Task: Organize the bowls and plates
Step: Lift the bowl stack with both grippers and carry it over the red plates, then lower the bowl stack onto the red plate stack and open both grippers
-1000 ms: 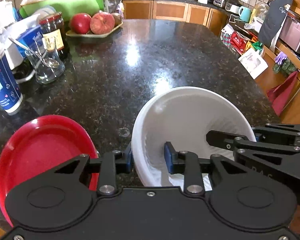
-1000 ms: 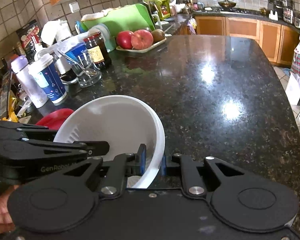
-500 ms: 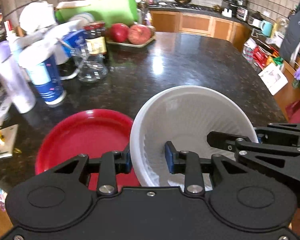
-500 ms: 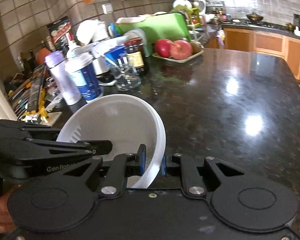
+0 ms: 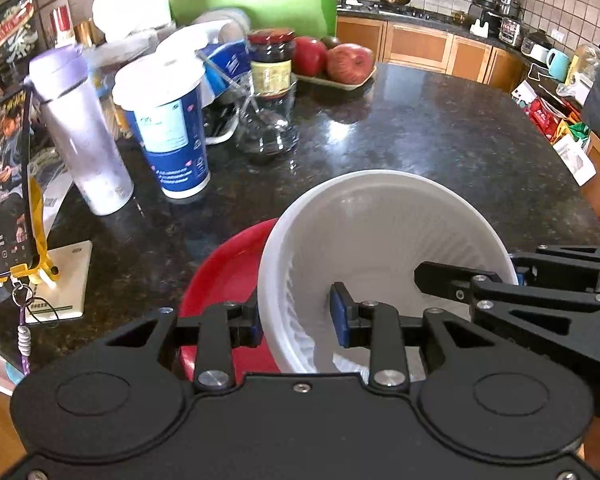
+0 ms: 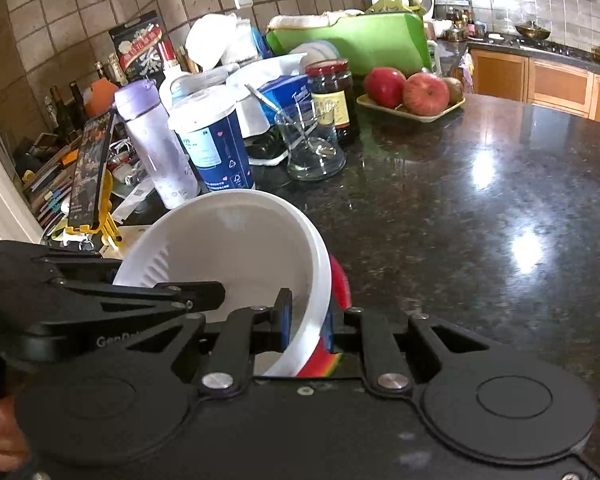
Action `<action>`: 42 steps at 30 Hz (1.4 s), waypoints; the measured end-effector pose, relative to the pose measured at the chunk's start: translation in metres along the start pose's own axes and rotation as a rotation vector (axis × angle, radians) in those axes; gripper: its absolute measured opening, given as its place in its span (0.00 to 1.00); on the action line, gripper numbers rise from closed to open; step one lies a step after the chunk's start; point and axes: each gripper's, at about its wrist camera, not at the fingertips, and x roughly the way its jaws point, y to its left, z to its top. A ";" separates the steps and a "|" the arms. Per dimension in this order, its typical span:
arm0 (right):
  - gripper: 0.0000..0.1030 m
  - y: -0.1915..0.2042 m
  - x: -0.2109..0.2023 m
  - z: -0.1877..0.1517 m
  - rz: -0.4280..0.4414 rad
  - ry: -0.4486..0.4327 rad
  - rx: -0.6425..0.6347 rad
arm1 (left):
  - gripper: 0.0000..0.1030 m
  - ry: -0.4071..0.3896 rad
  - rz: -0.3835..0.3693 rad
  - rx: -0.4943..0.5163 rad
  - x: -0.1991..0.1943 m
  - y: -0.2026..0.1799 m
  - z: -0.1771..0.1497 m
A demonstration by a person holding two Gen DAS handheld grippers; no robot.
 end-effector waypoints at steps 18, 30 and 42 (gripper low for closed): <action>0.17 0.027 0.029 0.002 -0.097 0.048 0.048 | 0.39 0.039 -0.094 0.034 0.025 0.041 0.005; 0.26 0.027 0.021 -0.001 -0.161 0.000 0.097 | 0.55 -0.019 -0.063 0.012 0.021 0.049 0.005; 0.51 0.031 -0.007 -0.008 -0.217 -0.116 0.093 | 0.63 -0.075 -0.023 -0.012 0.006 0.053 -0.002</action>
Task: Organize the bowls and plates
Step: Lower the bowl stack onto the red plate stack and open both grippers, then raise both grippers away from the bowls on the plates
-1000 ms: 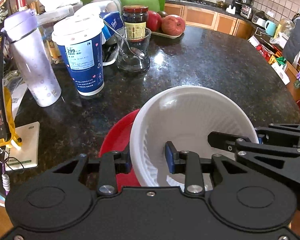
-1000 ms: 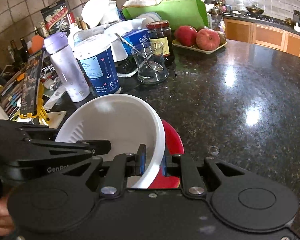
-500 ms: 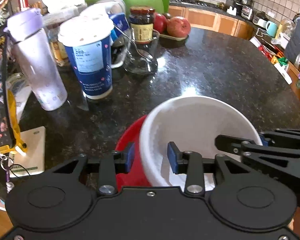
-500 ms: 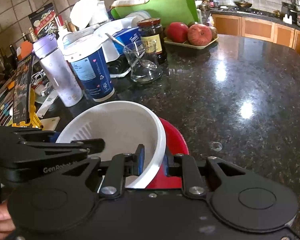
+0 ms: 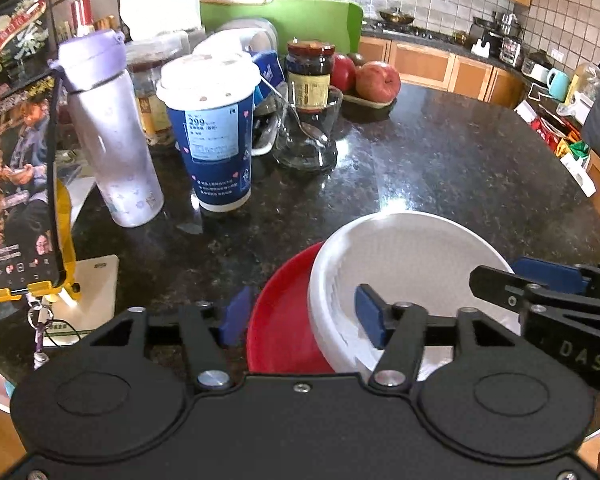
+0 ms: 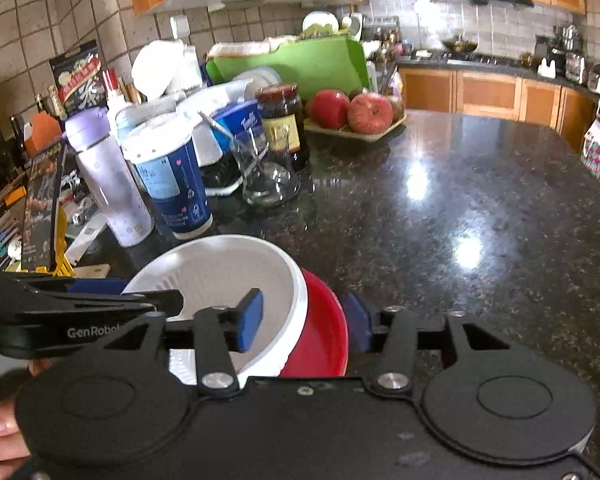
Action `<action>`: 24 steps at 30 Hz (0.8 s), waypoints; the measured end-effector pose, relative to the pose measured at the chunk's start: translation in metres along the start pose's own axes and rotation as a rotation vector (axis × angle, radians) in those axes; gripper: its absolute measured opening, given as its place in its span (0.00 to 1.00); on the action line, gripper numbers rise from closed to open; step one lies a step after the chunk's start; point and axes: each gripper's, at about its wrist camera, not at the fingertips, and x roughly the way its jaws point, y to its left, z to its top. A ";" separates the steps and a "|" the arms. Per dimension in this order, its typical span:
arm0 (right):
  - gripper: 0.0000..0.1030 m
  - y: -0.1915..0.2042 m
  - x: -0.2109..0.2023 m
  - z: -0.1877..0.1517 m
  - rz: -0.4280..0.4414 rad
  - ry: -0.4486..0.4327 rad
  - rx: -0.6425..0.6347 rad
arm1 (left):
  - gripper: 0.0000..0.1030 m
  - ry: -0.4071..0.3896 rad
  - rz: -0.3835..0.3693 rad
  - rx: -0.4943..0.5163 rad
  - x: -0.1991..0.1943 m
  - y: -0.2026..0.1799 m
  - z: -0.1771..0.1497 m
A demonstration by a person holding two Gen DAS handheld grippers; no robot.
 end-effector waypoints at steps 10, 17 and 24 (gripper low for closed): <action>0.71 0.003 -0.022 -0.014 -0.069 -0.100 0.012 | 0.76 -0.052 0.014 0.006 -0.017 0.001 -0.007; 0.89 0.005 -0.034 -0.019 -0.095 -0.120 0.057 | 0.76 -0.055 0.020 0.024 -0.022 0.001 -0.011; 1.00 0.014 -0.045 -0.024 -0.120 -0.139 0.048 | 0.77 -0.063 0.066 0.066 -0.027 -0.001 -0.015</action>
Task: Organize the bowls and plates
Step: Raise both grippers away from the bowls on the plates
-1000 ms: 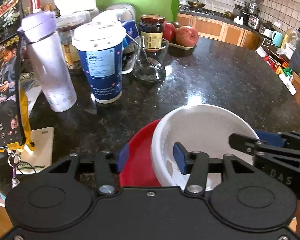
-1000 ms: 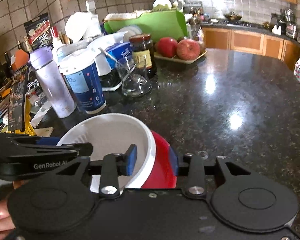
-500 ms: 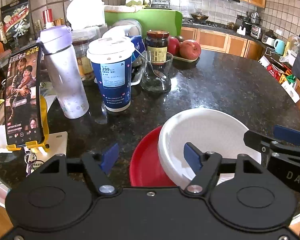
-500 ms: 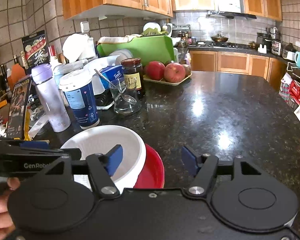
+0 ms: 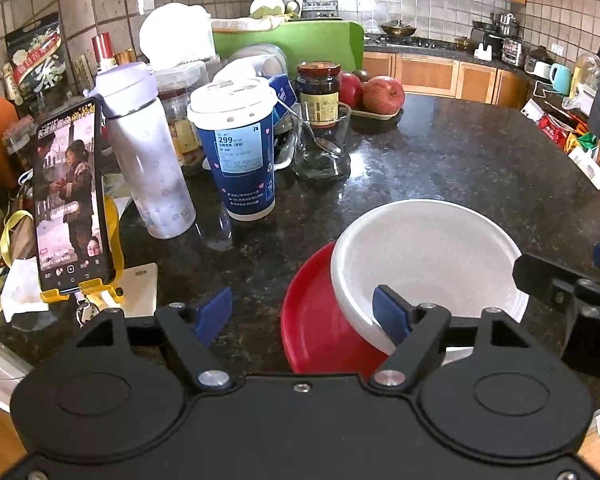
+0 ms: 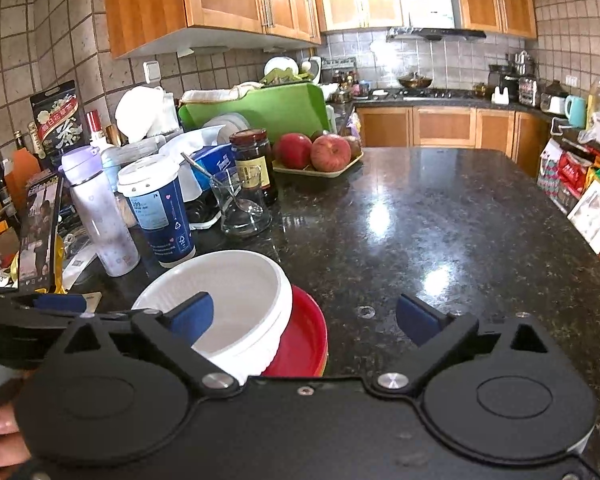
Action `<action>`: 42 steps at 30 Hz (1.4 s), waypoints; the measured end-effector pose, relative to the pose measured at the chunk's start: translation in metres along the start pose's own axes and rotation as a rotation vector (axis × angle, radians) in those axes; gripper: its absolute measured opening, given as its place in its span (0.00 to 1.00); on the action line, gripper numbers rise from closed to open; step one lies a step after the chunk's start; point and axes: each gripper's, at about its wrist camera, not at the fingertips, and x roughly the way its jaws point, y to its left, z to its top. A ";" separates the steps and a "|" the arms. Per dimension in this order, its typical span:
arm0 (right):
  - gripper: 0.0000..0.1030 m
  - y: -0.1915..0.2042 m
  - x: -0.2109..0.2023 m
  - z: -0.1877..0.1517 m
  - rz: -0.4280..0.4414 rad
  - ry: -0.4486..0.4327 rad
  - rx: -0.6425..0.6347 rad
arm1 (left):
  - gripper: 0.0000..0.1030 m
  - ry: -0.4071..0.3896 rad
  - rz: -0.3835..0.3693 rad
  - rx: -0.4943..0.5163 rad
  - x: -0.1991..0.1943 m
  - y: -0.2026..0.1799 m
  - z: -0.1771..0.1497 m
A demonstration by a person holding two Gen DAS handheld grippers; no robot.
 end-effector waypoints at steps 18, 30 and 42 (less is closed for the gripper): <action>1.00 0.010 -0.028 -0.017 -0.079 -0.092 0.023 | 0.77 0.060 -0.020 -0.090 -0.005 0.021 -0.003; 1.00 0.010 -0.035 -0.022 -0.063 -0.105 -0.008 | 0.76 -0.092 0.012 -0.116 -0.024 0.019 -0.006; 1.00 -0.009 -0.040 -0.014 -0.037 -0.099 -0.020 | 0.77 -0.023 -0.022 -0.063 -0.026 -0.005 -0.002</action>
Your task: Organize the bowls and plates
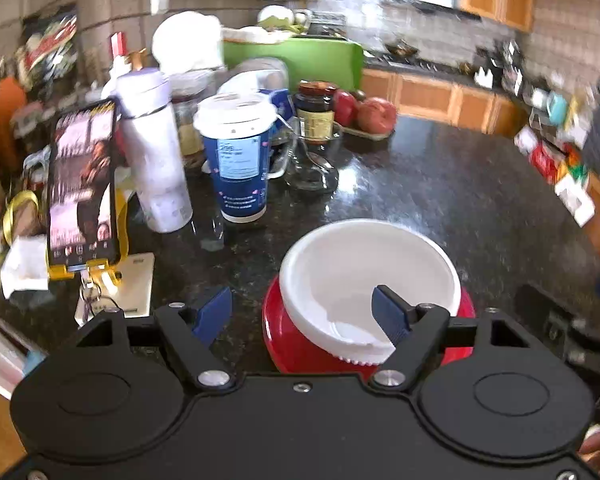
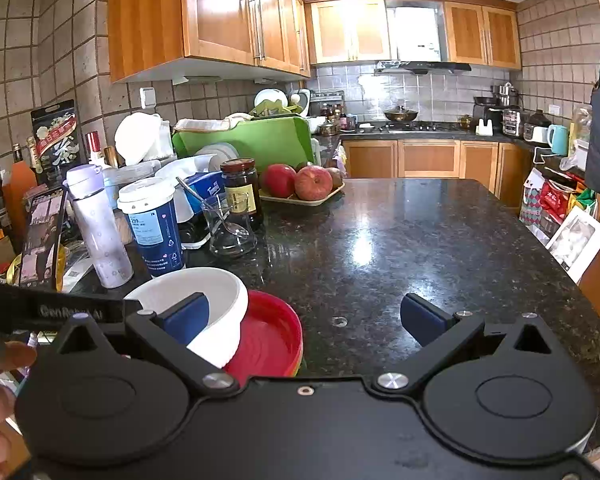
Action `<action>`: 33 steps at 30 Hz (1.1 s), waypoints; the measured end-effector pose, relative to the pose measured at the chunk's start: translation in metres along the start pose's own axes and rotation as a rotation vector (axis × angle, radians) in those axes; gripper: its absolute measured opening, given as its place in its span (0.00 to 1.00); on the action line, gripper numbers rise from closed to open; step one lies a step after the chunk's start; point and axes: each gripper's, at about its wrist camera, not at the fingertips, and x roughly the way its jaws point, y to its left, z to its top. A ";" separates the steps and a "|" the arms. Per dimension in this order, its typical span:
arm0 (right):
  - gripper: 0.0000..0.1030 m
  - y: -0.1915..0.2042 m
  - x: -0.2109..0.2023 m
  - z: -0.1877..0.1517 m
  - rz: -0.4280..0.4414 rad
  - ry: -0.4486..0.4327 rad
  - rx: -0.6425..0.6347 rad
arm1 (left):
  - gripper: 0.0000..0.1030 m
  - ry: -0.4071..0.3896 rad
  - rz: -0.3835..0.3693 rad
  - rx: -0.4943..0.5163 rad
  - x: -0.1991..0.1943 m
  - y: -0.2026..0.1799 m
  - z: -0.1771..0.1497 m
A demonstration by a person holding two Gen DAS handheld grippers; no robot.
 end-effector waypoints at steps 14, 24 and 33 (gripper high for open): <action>1.00 -0.002 -0.007 -0.003 0.029 0.003 -0.019 | 0.85 0.044 -0.031 -0.048 -0.009 -0.006 -0.010; 1.00 -0.001 -0.014 -0.008 0.030 0.007 -0.033 | 0.85 0.019 0.051 -0.068 -0.016 -0.009 -0.016; 1.00 -0.002 -0.021 -0.011 0.001 -0.006 -0.051 | 0.85 0.012 0.069 -0.054 -0.022 -0.016 -0.021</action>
